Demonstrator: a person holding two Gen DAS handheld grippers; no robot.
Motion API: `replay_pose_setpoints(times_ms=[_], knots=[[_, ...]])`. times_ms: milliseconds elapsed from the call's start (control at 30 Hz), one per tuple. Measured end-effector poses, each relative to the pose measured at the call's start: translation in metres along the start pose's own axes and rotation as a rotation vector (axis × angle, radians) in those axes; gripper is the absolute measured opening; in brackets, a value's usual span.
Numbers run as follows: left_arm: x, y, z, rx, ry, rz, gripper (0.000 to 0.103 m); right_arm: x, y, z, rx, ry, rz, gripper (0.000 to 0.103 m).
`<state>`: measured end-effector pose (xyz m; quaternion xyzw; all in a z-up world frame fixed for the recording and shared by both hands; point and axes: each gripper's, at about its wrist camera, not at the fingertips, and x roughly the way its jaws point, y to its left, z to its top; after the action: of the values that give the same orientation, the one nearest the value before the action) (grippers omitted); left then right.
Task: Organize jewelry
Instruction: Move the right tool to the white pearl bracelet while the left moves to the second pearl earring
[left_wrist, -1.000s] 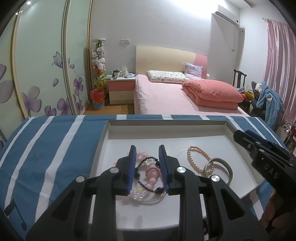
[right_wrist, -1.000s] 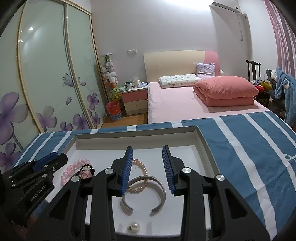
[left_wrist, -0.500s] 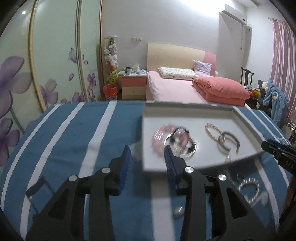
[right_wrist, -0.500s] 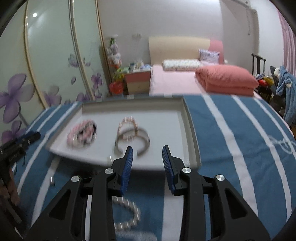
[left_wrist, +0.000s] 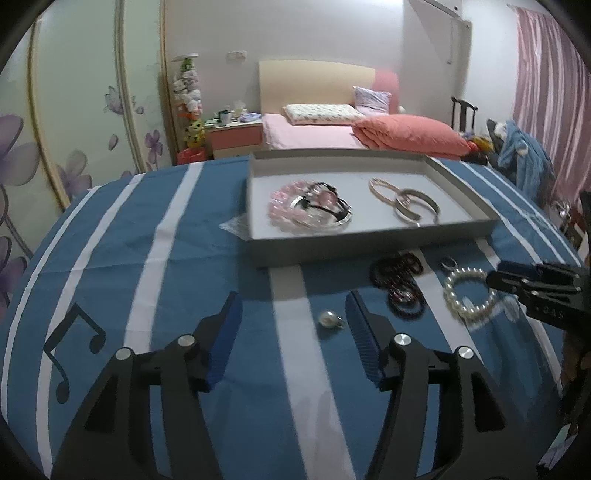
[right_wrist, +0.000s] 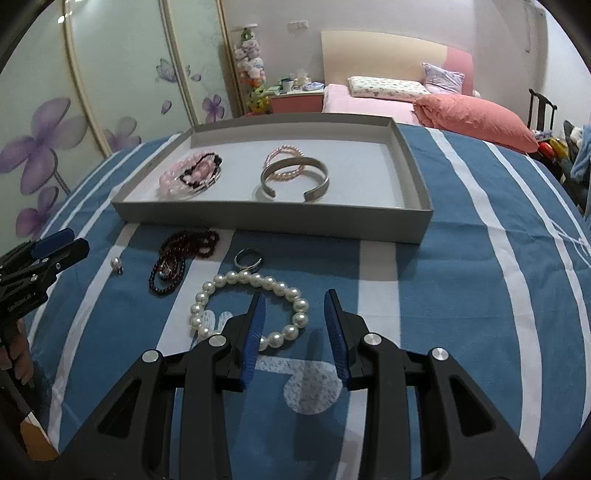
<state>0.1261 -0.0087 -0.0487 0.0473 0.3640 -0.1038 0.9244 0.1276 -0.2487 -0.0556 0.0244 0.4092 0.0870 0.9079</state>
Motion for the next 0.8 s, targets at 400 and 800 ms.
replay_pose_setpoints(times_ms=[400,800], knots=[[0.014,-0.015,-0.007,0.044,0.060,-0.007,0.060,0.009,0.003,-0.006,-0.044,0.034,-0.071,0.012],[0.038,-0.020,0.000,0.041,0.128,0.009,0.047,0.009,-0.026,-0.002,0.040,0.027,-0.118,0.011]])
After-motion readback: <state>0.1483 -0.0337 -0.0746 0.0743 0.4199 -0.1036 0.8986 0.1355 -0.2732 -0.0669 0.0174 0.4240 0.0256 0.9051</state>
